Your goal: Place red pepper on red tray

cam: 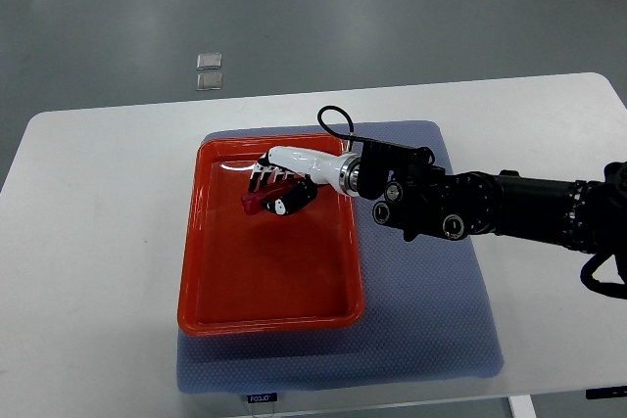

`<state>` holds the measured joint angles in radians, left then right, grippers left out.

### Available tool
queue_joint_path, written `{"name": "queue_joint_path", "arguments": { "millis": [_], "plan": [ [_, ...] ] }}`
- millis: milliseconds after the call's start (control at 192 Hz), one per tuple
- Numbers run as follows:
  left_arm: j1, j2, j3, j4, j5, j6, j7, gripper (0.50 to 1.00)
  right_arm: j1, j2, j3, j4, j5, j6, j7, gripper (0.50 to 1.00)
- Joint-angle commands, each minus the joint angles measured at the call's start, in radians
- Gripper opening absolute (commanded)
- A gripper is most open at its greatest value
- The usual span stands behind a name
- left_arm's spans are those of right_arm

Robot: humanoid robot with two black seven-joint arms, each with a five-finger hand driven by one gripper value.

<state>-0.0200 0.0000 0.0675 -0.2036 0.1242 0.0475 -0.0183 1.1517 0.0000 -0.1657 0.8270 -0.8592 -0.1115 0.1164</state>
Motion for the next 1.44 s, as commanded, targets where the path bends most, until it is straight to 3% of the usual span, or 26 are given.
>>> {"name": "queue_joint_path", "arguments": {
  "millis": [0, 188, 375, 527, 693, 855, 1032, 1225, 1439],
  "plan": [
    [0.0, 0.0, 0.0, 0.0, 0.0, 0.0, 0.0, 1.0, -0.01, 0.0, 0.0, 0.0, 0.0, -0.002, 0.002, 0.603],
    [0.0, 0.0, 0.0, 0.001, 0.0, 0.0, 0.0, 1.0, -0.03, 0.0, 0.002, 0.0, 0.002, 0.0, 0.012, 0.752],
    [0.0, 0.0, 0.0, 0.001, 0.0, 0.0, 0.0, 1.0, -0.024, 0.0, 0.017, 0.001, 0.011, -0.002, 0.014, 0.84],
    [0.0, 0.0, 0.0, 0.001, 0.0, 0.0, 0.0, 1.0, -0.018, 0.0, 0.106, 0.003, 0.02, -0.002, 0.028, 0.844],
    [0.003, 0.0, 0.0, 0.001, 0.0, 0.0, 0.0, 1.0, -0.036, -0.022, 0.356, 0.017, 0.048, 0.003, 0.042, 0.844],
    [0.003, 0.0, 0.0, 0.0, 0.0, 0.0, 0.0, 1.0, -0.185, -0.08, 0.683, 0.058, 0.221, 0.021, 0.074, 0.844],
    [0.003, 0.0, 0.002, 0.0, 0.0, 0.0, 0.0, 1.0, -0.371, -0.068, 1.046, 0.057, 0.514, 0.131, 0.078, 0.864],
    [0.003, 0.0, 0.002, 0.0, 0.0, 0.0, 0.001, 1.0, -0.513, -0.069, 1.204, 0.024, 0.684, 0.308, 0.078, 0.913],
    [0.003, 0.0, 0.0, -0.002, 0.0, 0.0, 0.001, 1.0, -0.552, -0.072, 1.209, -0.034, 0.687, 0.346, 0.078, 0.913]
  ]
}}
